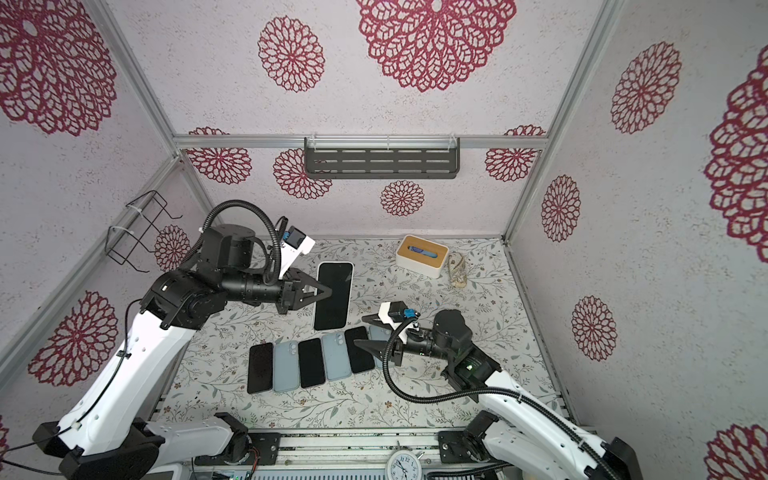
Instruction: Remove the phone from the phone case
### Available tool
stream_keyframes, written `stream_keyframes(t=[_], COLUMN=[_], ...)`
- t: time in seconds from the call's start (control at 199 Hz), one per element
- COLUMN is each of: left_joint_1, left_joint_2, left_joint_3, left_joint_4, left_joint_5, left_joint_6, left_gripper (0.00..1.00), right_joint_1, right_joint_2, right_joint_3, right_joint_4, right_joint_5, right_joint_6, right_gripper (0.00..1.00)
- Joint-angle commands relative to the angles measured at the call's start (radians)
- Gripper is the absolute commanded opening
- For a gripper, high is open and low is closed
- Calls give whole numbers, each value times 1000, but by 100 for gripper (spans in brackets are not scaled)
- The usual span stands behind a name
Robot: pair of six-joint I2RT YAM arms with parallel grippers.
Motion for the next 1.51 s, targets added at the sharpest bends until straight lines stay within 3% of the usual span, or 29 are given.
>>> stream_keyframes(t=[0.0,0.316,0.613,0.874,1.12,1.301,1.502], left_joint_1=[-21,-44,-53,-58,-59,-63,-64], left_joint_2=[-13,-23,-26,-28,-21,-21,-21], left_joint_3=[-3,-34,-50,-57,-66,-72,-84], left_joint_4=[15,68,81,102,117,133,150], left_joint_5=[24,109,110,89,88,94,102], left_joint_6=[104,130,132,125,116,111,104], left_gripper=[0,0,0,0,0,0,0], right_joint_1=[9,14,18,23,31,32,34], right_joint_2=[11,62,86,97,104,113,116], right_joint_3=[63,139,167,172,170,173,174], right_joint_4=[-66,-153,-176,-173,-159,-146,-130], right_joint_5=[-33,-98,-127,-158,-170,-182,-182], right_joint_6=[-64,-102,-114,-107,-111,-108,-104], right_gripper=[59,51,39,22,14,14,28])
